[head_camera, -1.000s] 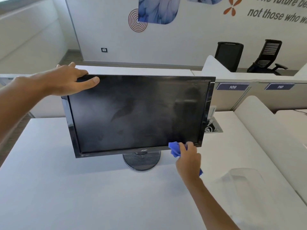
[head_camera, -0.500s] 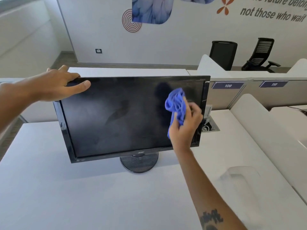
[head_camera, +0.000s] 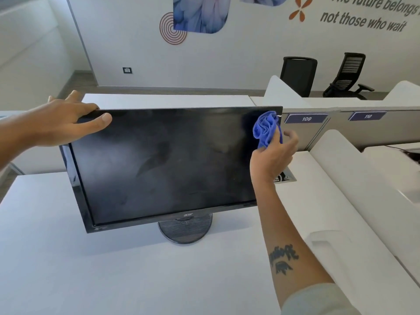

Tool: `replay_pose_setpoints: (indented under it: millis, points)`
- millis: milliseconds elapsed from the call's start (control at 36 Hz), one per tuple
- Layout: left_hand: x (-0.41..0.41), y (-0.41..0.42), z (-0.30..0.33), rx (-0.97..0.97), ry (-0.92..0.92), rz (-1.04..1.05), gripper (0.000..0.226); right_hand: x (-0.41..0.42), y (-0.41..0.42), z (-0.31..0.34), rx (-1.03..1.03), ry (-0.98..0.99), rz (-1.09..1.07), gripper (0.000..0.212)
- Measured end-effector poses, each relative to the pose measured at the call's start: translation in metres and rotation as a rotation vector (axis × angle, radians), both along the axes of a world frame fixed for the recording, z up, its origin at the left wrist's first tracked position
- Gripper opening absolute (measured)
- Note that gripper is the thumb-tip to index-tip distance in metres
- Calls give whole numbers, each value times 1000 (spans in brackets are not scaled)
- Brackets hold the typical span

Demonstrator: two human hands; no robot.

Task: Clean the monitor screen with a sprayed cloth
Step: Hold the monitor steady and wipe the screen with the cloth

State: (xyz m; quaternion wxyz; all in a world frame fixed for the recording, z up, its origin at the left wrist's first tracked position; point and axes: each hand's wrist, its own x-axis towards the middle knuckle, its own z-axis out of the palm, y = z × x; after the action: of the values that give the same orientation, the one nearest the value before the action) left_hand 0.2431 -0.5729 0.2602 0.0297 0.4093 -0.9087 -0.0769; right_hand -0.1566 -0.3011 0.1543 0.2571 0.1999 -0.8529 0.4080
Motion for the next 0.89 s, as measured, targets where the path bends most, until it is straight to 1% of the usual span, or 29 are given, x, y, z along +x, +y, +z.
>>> replay_pose_setpoints:
  millis: [56,139,194,250,306,389,472,500,528,639,722,778,889]
  points:
    - [1,-4,-2,0,-9,-12,97,7,-5,4,8,42,29,55]
    - [4,-7,-7,-10,45,-8,92,28,-15,3,201,272,199,67]
    - [7,-10,-13,-7,76,-19,80,38,-18,-1,325,425,337,71]
    - [9,-13,-18,-11,93,-29,73,33,-17,-2,382,499,371,71]
    - [8,-13,-19,-5,123,-41,74,19,-12,2,371,468,312,69]
    - [4,-9,-16,-15,124,-73,73,-3,-1,17,282,361,156,67]
    - [2,-15,-15,-32,100,-76,96,-16,8,30,104,229,84,71]
    - [2,-17,-16,-39,90,-69,97,-19,10,31,68,196,76,72]
    - [2,-19,-17,-46,83,-66,95,-21,11,32,75,185,70,73]
    - [3,-21,-20,-54,43,-77,87,-29,6,27,257,179,20,67]
    - [1,-16,-16,-64,20,-84,82,-25,1,27,288,137,-9,65]
    - [1,-13,-13,-57,25,-80,87,-19,-1,25,283,87,13,62]
    - [-1,-5,-6,-45,47,-77,106,-5,2,16,292,-33,32,53]
